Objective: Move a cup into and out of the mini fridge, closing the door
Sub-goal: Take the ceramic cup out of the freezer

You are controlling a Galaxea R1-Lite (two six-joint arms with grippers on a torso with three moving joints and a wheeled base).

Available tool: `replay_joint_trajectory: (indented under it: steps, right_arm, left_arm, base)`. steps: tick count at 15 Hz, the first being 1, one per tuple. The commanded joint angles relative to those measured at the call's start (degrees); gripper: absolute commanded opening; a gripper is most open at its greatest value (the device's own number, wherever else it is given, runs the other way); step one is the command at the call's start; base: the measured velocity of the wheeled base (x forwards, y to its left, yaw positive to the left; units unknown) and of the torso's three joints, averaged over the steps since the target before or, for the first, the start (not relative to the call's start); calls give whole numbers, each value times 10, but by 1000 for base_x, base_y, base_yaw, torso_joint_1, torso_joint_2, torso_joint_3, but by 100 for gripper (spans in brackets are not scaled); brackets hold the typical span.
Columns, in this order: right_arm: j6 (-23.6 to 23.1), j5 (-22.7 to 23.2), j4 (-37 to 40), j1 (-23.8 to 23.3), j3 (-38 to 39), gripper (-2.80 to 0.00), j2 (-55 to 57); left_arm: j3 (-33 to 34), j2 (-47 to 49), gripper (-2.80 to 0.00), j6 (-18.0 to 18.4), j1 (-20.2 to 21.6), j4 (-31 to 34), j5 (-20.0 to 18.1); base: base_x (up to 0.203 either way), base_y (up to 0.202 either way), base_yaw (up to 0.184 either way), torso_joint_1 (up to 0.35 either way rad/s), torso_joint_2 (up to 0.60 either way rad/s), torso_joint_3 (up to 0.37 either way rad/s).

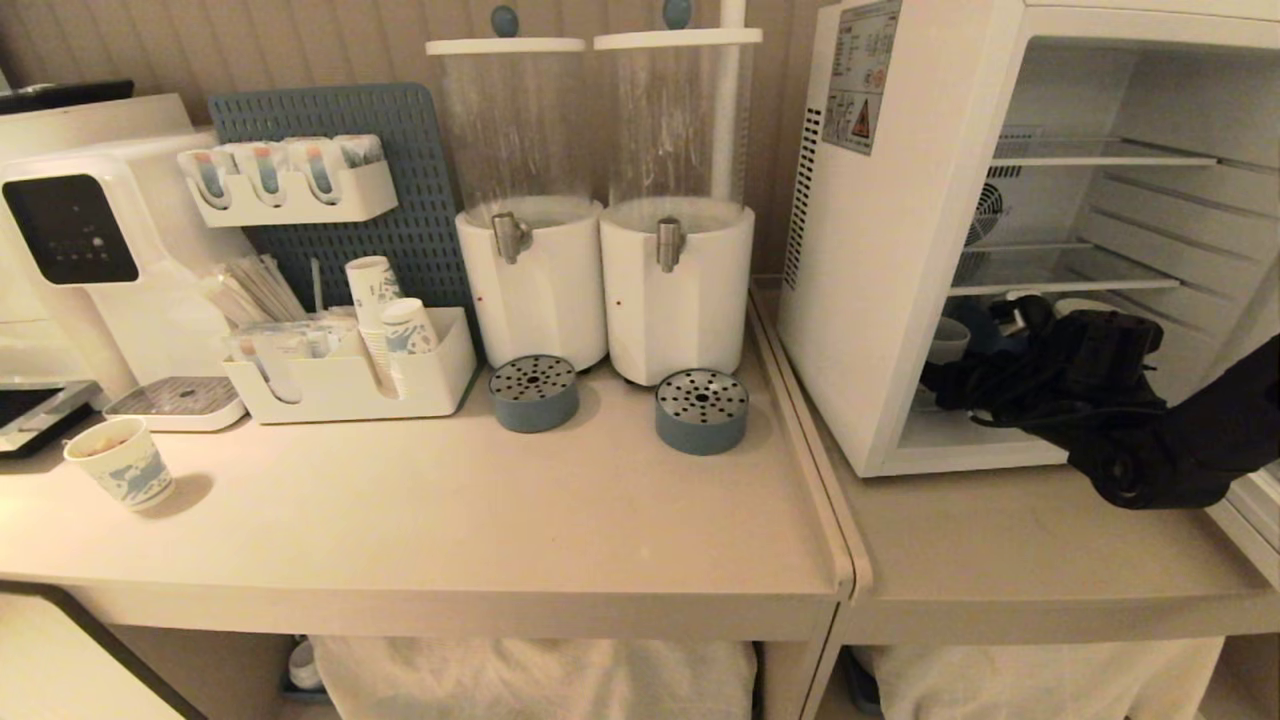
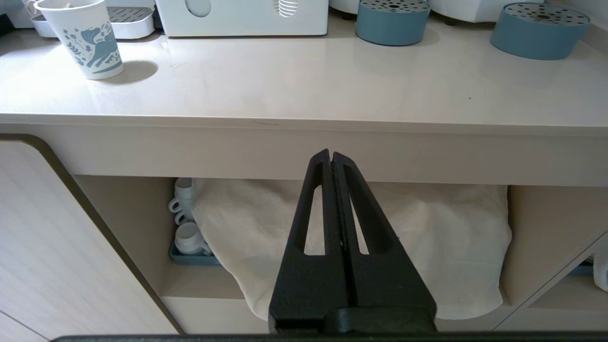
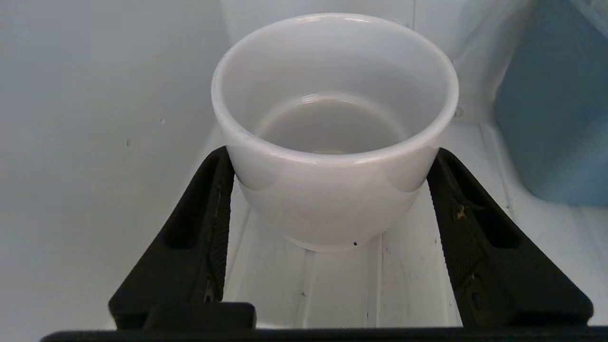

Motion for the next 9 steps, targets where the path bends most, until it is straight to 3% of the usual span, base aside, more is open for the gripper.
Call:
replay_joint_trajectory:
  steps: [1,9]
  right_arm:
    - [0,1,-1,0,10,-280,-5]
    - [-1,7,-6,0,84,-280,-58]
  left_arm:
    - [0,0,-280,0,0,0,0]
    - [0,0,-280,0,0,0,1]
  base:
    - [0,0,0,0,0,0]
    - [0,0,0,0,0,0]
